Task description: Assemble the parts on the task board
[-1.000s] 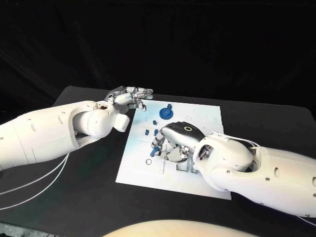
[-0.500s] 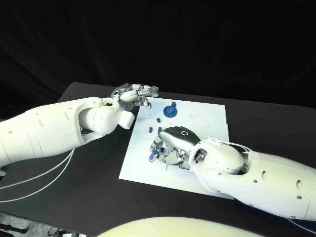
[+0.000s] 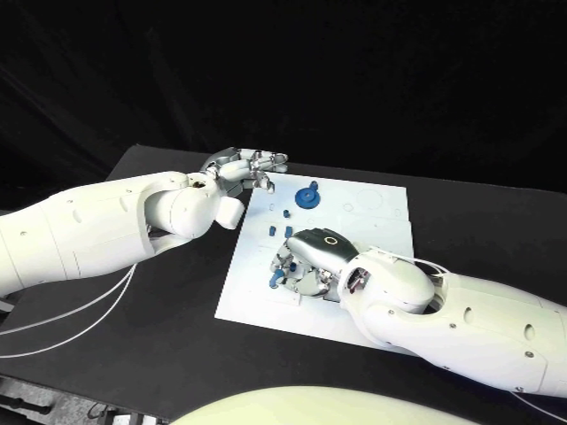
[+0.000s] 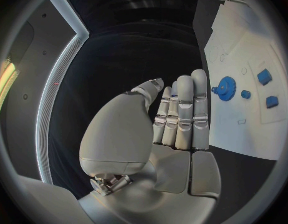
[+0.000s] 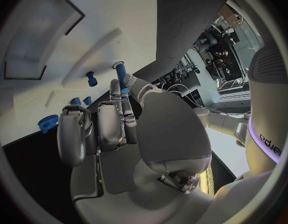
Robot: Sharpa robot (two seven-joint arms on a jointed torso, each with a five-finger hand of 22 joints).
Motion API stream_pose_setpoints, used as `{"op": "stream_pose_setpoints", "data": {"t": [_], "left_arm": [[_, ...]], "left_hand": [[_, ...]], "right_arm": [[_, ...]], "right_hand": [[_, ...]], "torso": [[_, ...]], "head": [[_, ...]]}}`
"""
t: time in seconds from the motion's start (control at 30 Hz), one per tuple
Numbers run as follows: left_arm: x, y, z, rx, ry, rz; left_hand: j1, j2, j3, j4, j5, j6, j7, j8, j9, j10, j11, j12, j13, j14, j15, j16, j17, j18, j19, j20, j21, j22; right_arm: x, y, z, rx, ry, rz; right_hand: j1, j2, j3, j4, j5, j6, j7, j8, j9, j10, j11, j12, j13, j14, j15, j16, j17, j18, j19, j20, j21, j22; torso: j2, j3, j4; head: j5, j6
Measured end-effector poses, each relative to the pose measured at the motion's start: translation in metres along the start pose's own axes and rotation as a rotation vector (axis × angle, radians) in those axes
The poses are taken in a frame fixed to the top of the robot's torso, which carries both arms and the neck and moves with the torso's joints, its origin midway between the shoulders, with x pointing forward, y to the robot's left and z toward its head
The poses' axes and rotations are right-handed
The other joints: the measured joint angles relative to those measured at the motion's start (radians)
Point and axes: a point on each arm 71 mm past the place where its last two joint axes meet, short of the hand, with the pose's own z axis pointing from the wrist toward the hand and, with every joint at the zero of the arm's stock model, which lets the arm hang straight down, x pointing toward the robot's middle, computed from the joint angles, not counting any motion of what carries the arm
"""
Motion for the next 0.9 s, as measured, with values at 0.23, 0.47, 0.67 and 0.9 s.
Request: {"op": "stream_pose_setpoints", "data": {"t": [0.23,0.47,0.67,0.9], "left_arm": [[0.0001,0.0000,0.0000,0.000,0.000,0.000],[0.0001,0.0000,0.0000,0.000,0.001,0.000],[0.0000,0.0000,-0.0001,-0.001,0.001,0.000],[0.0001,0.0000,-0.0002,-0.001,0.001,0.000]], "left_hand": [[0.000,0.000,0.000,0.000,0.000,0.000,0.000,0.000,0.000,0.000,0.000,0.000,0.000,0.000,0.000,0.000,0.000,0.000,0.000,0.000,0.000,0.000],[0.000,0.000,0.000,0.000,0.000,0.000,0.000,0.000,0.000,0.000,0.000,0.000,0.000,0.000,0.000,0.000,0.000,0.000,0.000,0.000,0.000,0.000],[0.000,0.000,0.000,0.000,0.000,0.000,0.000,0.000,0.000,0.000,0.000,0.000,0.000,0.000,0.000,0.000,0.000,0.000,0.000,0.000,0.000,0.000],[0.000,0.000,0.000,0.000,0.000,0.000,0.000,0.000,0.000,0.000,0.000,0.000,0.000,0.000,0.000,0.000,0.000,0.000,0.000,0.000,0.000,0.000]], "right_arm": [[0.0021,-0.0012,0.0005,0.003,0.006,-0.005],[0.0036,-0.0007,0.0011,0.003,0.020,-0.014],[0.0040,0.0005,0.0022,0.002,0.024,-0.026],[0.0071,0.0038,0.0039,-0.005,0.028,-0.037]], "right_hand": [[0.000,0.000,0.000,0.000,0.000,-0.002,0.002,0.000,0.000,0.000,0.000,-0.004,0.000,0.000,0.000,0.000,0.000,0.000,0.000,0.000,0.000,0.000],[0.002,-0.003,0.000,0.000,0.000,-0.003,0.003,0.000,0.000,0.000,0.000,-0.004,-0.001,0.000,0.000,0.000,0.000,0.000,0.000,0.000,0.000,0.000],[0.002,-0.003,-0.003,-0.003,-0.001,-0.002,0.003,0.000,0.000,0.000,0.000,-0.019,-0.006,0.000,0.000,0.000,0.000,0.000,0.000,0.000,-0.002,0.000],[-0.021,-0.025,-0.014,0.000,-0.004,-0.112,0.036,-0.005,0.029,-0.049,0.029,-0.049,-0.021,0.000,0.022,0.006,0.013,0.000,-0.002,0.016,-0.019,0.000]], "torso": [[0.000,0.0002,0.0000],[0.000,0.0002,-0.0001],[0.000,-0.0001,-0.0006],[0.000,-0.0003,-0.0003]], "head": [[0.002,-0.001],[0.003,-0.003],[0.003,-0.003],[0.003,-0.002]]}}
